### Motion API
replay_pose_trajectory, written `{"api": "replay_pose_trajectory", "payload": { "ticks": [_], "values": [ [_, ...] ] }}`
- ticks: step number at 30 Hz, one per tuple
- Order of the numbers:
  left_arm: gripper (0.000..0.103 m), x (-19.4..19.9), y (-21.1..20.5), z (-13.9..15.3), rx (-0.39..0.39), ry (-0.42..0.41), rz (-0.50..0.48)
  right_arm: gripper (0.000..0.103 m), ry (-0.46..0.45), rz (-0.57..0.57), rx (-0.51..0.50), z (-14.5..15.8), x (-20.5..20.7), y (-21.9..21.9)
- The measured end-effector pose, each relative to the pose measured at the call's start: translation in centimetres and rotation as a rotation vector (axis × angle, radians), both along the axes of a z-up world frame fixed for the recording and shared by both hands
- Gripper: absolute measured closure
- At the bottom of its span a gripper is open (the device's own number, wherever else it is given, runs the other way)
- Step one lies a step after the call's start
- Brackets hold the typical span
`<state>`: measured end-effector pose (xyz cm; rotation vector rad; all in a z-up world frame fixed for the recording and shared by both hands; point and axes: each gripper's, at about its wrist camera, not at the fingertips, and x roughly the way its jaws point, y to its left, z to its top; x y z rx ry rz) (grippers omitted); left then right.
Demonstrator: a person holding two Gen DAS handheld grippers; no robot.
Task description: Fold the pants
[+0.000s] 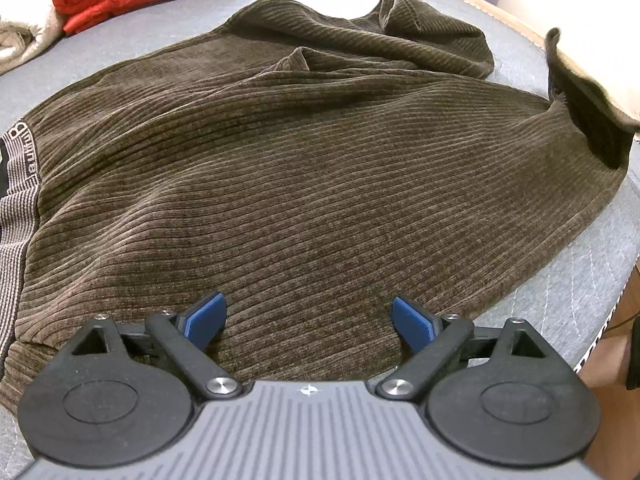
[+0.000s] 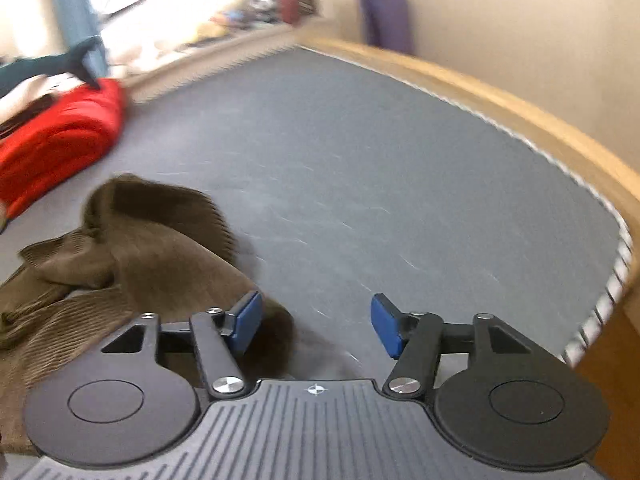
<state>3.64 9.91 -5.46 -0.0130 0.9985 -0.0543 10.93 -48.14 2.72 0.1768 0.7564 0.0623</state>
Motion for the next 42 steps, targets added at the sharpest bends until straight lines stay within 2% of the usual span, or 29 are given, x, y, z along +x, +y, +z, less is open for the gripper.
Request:
{"api": "replay_pose_trajectory", "payload": {
  "ticks": [3,6,10,12,16,19,23,28,32,33,36,38,42],
  "values": [
    [0.009,-0.1,0.0,0.0,0.003,-0.003,-0.002,0.038,-0.025,0.157,-0.079,-0.5,0.3,2.8],
    [0.008,-0.1,0.0,0.0,0.000,-0.003,-0.006,0.039,-0.063,0.347,-0.204,-0.9,-0.2,6.4],
    [0.006,0.0,0.1,-0.1,-0.002,-0.003,-0.009,0.039,-0.206,0.636,-0.393,-0.4,-3.3,11.9],
    [0.006,0.0,0.1,-0.1,-0.002,-0.004,-0.009,0.040,-0.243,0.759,-0.482,-0.9,-4.5,14.6],
    [0.006,-0.1,0.1,-0.1,-0.004,-0.006,-0.009,0.050,-0.164,0.944,-0.768,-5.0,-5.5,17.4],
    [0.006,-0.1,0.1,-0.1,-0.003,-0.005,-0.009,0.050,-0.138,0.963,-0.876,-6.3,-5.6,18.0],
    [0.006,-0.1,0.0,-0.1,0.001,-0.005,-0.010,0.050,-0.153,0.949,-1.020,-7.5,-5.7,18.8],
    [0.006,0.0,0.0,0.0,0.003,-0.006,-0.010,0.053,-0.162,1.005,-1.176,-9.3,-7.0,19.6],
    [0.006,-0.1,0.0,-0.1,0.006,-0.007,-0.009,0.065,-0.150,1.015,-1.155,-9.6,-6.9,19.8],
    [0.006,0.0,0.0,-0.1,0.007,-0.007,-0.009,0.074,-0.144,1.021,-1.149,-9.6,-6.9,19.8],
    [0.005,0.0,0.0,-0.1,0.007,-0.008,-0.010,0.091,-0.161,0.988,-1.086,-8.3,-6.1,19.7],
    [0.005,0.0,0.0,-0.1,0.008,-0.008,-0.010,0.092,-0.201,0.873,-0.977,-6.4,-5.2,19.0],
    [0.005,0.0,0.0,-0.1,0.007,-0.007,-0.011,0.095,-0.262,0.498,-0.680,-1.0,-2.1,14.9]
  ]
}}
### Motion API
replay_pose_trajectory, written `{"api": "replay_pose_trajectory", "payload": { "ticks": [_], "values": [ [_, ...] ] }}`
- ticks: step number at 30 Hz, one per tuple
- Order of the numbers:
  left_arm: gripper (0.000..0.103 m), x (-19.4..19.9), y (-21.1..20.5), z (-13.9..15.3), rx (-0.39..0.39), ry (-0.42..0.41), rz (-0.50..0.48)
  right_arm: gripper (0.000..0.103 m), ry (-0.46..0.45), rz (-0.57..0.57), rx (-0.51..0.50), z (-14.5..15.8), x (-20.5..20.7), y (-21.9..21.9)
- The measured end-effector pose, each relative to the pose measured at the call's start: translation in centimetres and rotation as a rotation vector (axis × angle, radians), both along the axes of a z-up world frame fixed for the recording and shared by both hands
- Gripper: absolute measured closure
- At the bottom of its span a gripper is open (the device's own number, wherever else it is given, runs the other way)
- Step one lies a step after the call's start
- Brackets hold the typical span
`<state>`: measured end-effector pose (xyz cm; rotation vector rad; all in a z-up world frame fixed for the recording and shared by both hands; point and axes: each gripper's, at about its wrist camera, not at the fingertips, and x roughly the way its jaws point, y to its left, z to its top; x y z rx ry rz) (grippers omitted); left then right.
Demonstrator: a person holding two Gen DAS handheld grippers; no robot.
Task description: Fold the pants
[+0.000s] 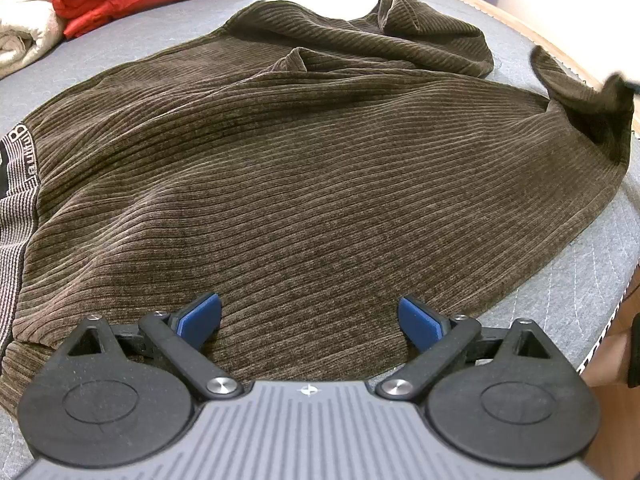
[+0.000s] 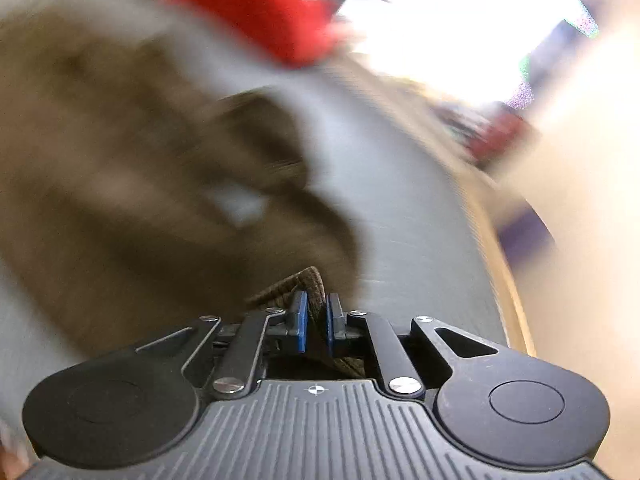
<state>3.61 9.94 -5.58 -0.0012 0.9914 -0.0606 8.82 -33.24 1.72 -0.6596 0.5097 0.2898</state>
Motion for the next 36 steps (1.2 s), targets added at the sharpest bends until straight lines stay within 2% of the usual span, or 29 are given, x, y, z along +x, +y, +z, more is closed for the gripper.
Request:
{"api": "replay_pose_trajectory", "payload": {
  "ticks": [3,4,6,7,10,11,12,14,16,18,22,24,29,30,31,34,36],
  "values": [
    [0.005,0.0,0.0,0.0,-0.003,0.000,-0.001,0.096,-0.070,-0.325,0.261,3.2,2.1,-6.0],
    [0.005,0.0,0.0,-0.1,-0.003,0.000,-0.001,0.103,-0.080,-0.414,0.308,3.6,2.3,-7.8],
    [0.005,0.0,0.0,-0.1,-0.004,0.000,-0.001,0.103,-0.075,-0.615,0.383,3.7,2.9,-11.7],
    [0.004,0.0,0.0,-0.1,-0.003,0.000,-0.001,0.103,-0.047,-0.710,0.412,3.3,3.1,-13.5],
    [0.004,0.1,0.0,-0.1,-0.004,0.001,-0.002,0.103,0.113,-0.954,0.489,0.7,3.3,-18.5],
    [0.004,0.0,0.0,-0.1,-0.004,0.001,-0.001,0.103,0.185,-0.980,0.532,-0.3,3.3,-19.6],
    [0.004,0.1,-0.1,-0.2,-0.004,0.001,-0.001,0.099,0.261,-0.988,0.619,-1.2,3.2,-20.5],
    [0.003,0.1,-0.1,-0.2,-0.003,0.001,-0.001,0.095,0.336,-1.013,0.858,-2.4,2.9,-22.3],
    [0.003,0.1,-0.1,-0.2,-0.003,0.000,-0.001,0.064,0.368,-0.988,1.070,-3.1,2.9,-23.3],
    [0.003,0.1,-0.1,-0.1,-0.004,0.001,-0.001,0.057,0.378,-0.980,1.166,-3.7,3.2,-23.5],
    [0.003,0.1,0.0,-0.1,-0.004,0.000,0.000,0.057,0.373,-0.996,1.178,-5.0,4.4,-23.1],
    [0.003,0.1,0.0,-0.1,-0.003,-0.003,0.002,0.057,0.401,-1.007,1.194,-6.0,5.8,-22.8],
    [0.003,0.1,-0.1,-0.2,-0.004,-0.004,0.005,0.059,0.438,-1.006,1.111,-7.2,8.5,-20.9],
    [0.003,0.1,-0.1,-0.2,-0.003,-0.003,0.006,0.070,0.445,-1.000,1.096,-7.3,9.0,-20.5],
    [0.003,0.1,-0.1,-0.2,-0.002,-0.002,0.008,0.089,0.449,-0.994,1.074,-7.2,9.4,-20.0],
    [0.003,0.1,-0.1,-0.2,-0.002,-0.001,0.011,0.092,0.403,-1.000,0.979,-5.7,9.9,-18.9],
    [0.003,0.1,0.0,-0.1,-0.005,-0.001,0.011,0.094,0.335,-1.034,0.910,-4.0,9.2,-18.7]
  ]
}}
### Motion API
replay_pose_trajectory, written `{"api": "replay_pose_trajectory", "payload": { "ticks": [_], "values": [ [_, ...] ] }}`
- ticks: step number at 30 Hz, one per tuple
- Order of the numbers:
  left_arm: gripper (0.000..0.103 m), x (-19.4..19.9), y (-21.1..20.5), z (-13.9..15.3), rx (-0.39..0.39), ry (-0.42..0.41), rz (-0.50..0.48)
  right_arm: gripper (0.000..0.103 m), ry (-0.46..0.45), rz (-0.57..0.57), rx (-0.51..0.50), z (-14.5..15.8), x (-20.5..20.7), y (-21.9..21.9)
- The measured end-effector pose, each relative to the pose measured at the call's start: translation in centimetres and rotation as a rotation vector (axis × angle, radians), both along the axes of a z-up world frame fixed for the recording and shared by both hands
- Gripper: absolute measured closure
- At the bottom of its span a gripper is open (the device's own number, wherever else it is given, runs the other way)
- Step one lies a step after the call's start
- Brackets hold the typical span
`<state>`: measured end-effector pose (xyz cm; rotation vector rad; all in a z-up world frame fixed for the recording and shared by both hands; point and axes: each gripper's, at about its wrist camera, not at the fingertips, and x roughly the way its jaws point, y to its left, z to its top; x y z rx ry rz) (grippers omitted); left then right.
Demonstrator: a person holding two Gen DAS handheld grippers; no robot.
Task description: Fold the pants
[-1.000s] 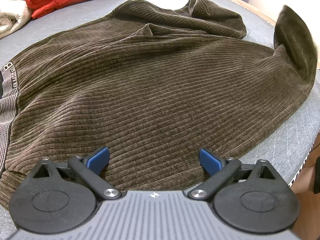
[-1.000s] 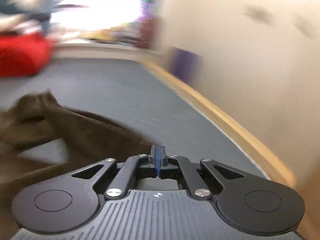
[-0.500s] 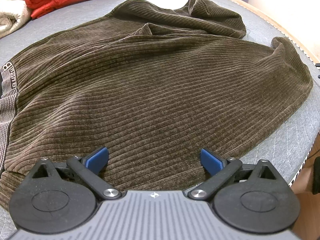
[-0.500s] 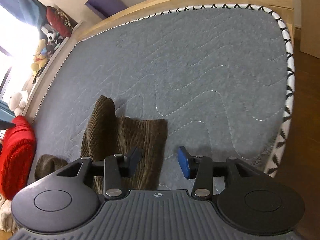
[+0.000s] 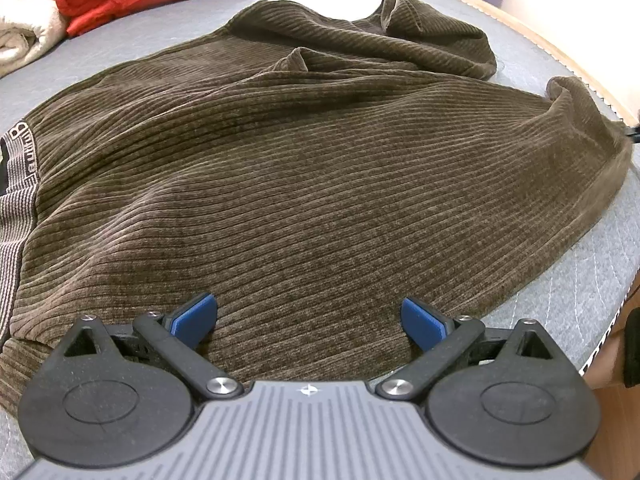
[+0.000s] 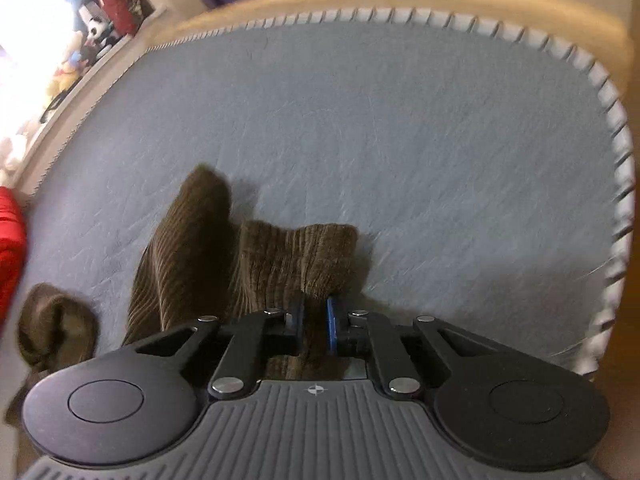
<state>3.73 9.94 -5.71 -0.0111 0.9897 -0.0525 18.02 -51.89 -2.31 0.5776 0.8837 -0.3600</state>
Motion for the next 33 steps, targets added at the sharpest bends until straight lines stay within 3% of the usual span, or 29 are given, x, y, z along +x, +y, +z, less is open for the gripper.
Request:
{"api": "replay_pose_trajectory", "payload": {
  "ticks": [4,7,9,11,14,16,18,20,21,25,29,31,33],
  "values": [
    [0.003,-0.1,0.2,0.1,-0.010,0.000,-0.010,0.094,0.015,-0.137,-0.105,2.4,-3.2,-1.1],
    [0.003,-0.4,0.6,0.2,-0.015,0.004,-0.020,0.103,0.147,-0.231,-0.092,0.7,-5.3,-3.2],
    [0.003,-0.6,0.8,0.5,-0.029,0.007,-0.017,0.103,0.233,-0.329,-0.188,0.3,-6.5,-4.8],
    [0.003,-0.8,1.0,0.7,-0.036,0.006,-0.011,0.102,0.181,-0.375,-0.111,0.2,-7.4,-6.4],
    [0.007,-0.9,1.0,1.2,-0.048,-0.021,0.004,0.099,0.063,-0.308,0.003,0.7,-7.3,-6.5],
    [0.011,-1.0,1.2,1.6,-0.066,-0.040,0.008,0.094,0.015,-0.226,0.003,1.3,-6.5,-5.4],
    [0.022,-1.1,1.0,1.2,-0.067,-0.001,-0.012,0.087,0.010,-0.172,-0.026,1.6,-5.3,-4.2],
    [0.023,-1.3,0.2,1.1,-0.008,0.016,-0.066,0.084,0.013,-0.147,-0.013,1.4,-4.1,-3.3],
    [0.023,-1.3,0.3,1.3,-0.018,0.027,-0.061,0.083,0.018,-0.140,-0.003,1.4,-3.7,-2.9],
    [0.041,-1.7,2.3,2.5,-0.081,-0.015,0.044,0.083,-0.004,-0.088,0.031,1.9,-1.9,-0.7],
    [0.036,-2.7,6.2,5.5,-0.072,-0.165,0.266,0.083,-0.051,-0.004,-0.008,3.6,-0.6,2.2],
    [0.033,-3.5,9.4,6.5,-0.128,-0.203,0.421,0.083,-0.069,0.037,-0.029,4.3,0.0,3.7],
    [0.031,-4.5,12.3,6.8,-0.234,-0.198,0.559,0.083,-0.080,0.065,-0.026,5.1,0.4,5.0]
  ]
}}
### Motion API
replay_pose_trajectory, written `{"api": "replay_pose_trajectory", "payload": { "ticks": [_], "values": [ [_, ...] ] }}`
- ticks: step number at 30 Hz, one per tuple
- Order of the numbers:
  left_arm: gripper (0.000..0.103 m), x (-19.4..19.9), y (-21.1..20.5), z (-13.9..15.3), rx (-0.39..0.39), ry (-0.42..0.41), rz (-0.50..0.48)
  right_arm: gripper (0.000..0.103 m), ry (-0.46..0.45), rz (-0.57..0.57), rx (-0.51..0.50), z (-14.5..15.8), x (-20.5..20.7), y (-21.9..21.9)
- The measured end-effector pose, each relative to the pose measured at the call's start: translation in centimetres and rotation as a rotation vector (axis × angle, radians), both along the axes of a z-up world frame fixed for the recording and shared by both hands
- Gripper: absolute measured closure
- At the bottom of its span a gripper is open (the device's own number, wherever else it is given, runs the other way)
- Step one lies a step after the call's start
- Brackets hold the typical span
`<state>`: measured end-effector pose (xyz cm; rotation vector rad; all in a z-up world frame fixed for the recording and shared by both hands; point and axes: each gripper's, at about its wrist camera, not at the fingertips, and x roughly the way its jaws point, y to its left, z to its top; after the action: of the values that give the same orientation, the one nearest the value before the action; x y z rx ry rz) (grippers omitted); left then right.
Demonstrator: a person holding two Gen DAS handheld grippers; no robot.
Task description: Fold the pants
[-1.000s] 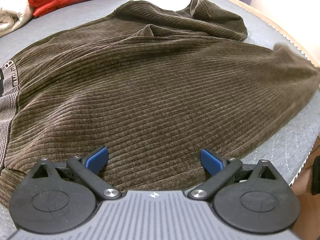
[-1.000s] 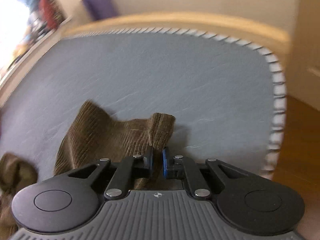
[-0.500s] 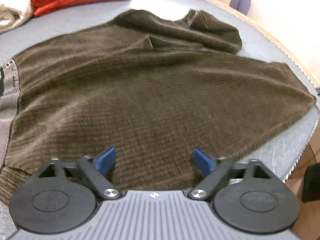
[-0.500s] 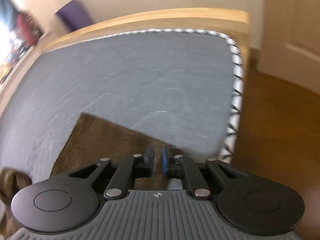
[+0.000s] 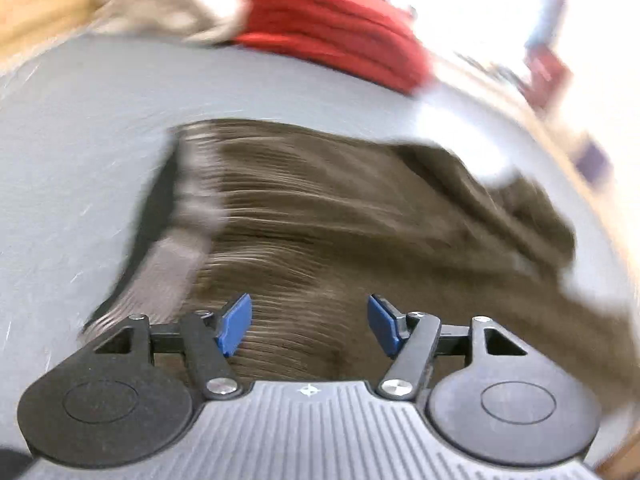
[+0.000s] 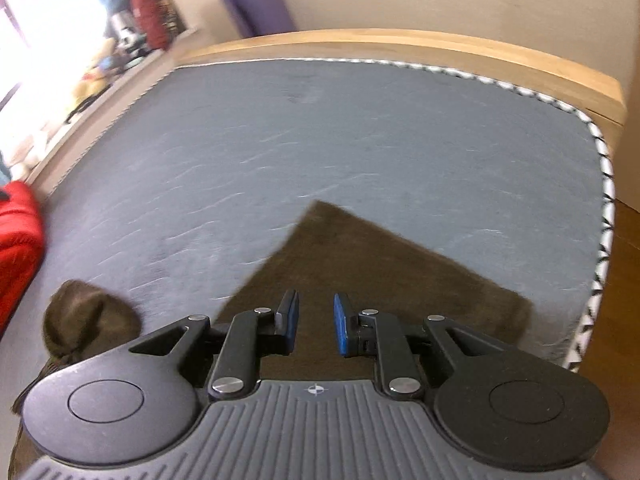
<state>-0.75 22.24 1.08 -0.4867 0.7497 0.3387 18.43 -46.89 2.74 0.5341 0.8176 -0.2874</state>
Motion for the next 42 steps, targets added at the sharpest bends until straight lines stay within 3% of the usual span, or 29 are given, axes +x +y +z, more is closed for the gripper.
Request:
{"api": "replay_pose_trajectory", "payload": {
  "ticks": [4,9,11,17,21,27,30,34,42],
  "values": [
    [0.030,-1.2,3.7,-0.8,-0.170,0.045,0.117,0.083,-0.037,0.007,0.059,1.4,0.6,2.2],
    [0.030,-2.3,6.3,-3.2,-0.442,0.096,0.090,0.083,-0.082,0.072,0.090,3.8,0.6,5.7],
    [0.030,-2.8,7.1,-3.7,-0.505,0.115,0.102,0.083,-0.111,0.123,0.089,5.0,0.2,7.2],
    [0.031,-4.2,8.6,-3.7,-0.452,0.131,0.078,0.083,-0.174,0.193,0.098,7.0,-0.8,10.9],
    [0.035,-5.0,10.0,-4.4,-0.494,0.114,0.095,0.083,-0.186,0.173,0.146,7.0,-0.7,12.8],
    [0.037,-5.6,10.5,-4.4,-0.490,0.093,0.054,0.083,-0.142,0.178,0.129,5.9,0.7,16.1],
    [0.034,-5.9,10.8,-4.5,-0.471,0.123,0.055,0.082,-0.126,0.200,0.112,5.5,1.5,18.0],
    [0.034,-5.8,11.3,-5.4,-0.529,0.125,0.029,0.083,-0.119,0.239,0.097,5.5,2.3,19.7],
    [0.029,-3.3,9.7,-6.4,-0.476,0.143,0.012,0.082,-0.119,0.260,0.089,5.6,2.7,19.6]
  ]
}}
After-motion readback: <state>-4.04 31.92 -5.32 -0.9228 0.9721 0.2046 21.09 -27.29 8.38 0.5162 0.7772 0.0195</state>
